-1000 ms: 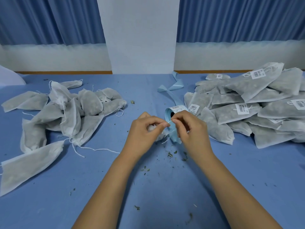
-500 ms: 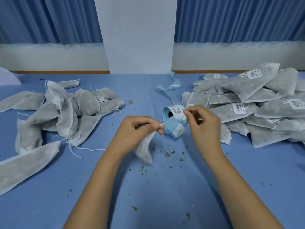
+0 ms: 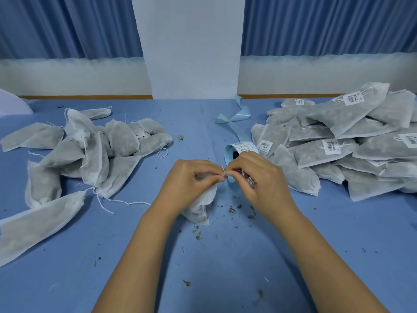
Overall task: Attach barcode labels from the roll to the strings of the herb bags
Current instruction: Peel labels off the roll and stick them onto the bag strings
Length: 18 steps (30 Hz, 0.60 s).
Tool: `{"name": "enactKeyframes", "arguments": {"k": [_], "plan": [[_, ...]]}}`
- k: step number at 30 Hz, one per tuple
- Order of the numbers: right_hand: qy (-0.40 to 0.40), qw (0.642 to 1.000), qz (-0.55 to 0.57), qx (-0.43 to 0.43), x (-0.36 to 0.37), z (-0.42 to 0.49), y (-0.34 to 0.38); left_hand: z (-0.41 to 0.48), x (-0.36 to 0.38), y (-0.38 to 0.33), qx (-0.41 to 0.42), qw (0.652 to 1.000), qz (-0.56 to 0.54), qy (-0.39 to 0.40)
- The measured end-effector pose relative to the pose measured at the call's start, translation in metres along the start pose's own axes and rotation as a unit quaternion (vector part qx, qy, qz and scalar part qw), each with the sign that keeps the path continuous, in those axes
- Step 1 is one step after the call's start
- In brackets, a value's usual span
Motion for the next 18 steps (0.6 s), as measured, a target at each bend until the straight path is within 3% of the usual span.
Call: {"name": "enactKeyframes", "arguments": {"k": [3, 8, 14, 18], "plan": [[-0.051, 0.998, 0.002, 0.025, 0.000, 0.001, -0.003, 0.000, 0.006, -0.006, -0.003, 0.999, -0.032, 0.009], [-0.049, 0.963, 0.187, 0.188, 0.006, 0.000, -0.005, 0.001, 0.008, -0.011, -0.005, 0.999, -0.051, 0.005], [0.037, 0.915, 0.250, 0.316, 0.013, -0.001, -0.005, 0.002, 0.009, -0.010, -0.046, 0.988, -0.034, -0.145], [0.111, 0.897, 0.276, 0.327, 0.018, -0.002, 0.000, 0.003, 0.011, -0.009, -0.055, 0.986, -0.043, -0.149]]}}
Point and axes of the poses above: each hand's wrist, its own z-axis towards the middle knuckle, its own x-axis out of the palm, y = z × x, the point moved 1 cm from there along z, towards the middle knuckle, and after that the axes turned 13 degrees about x, right-handed, at the moved point
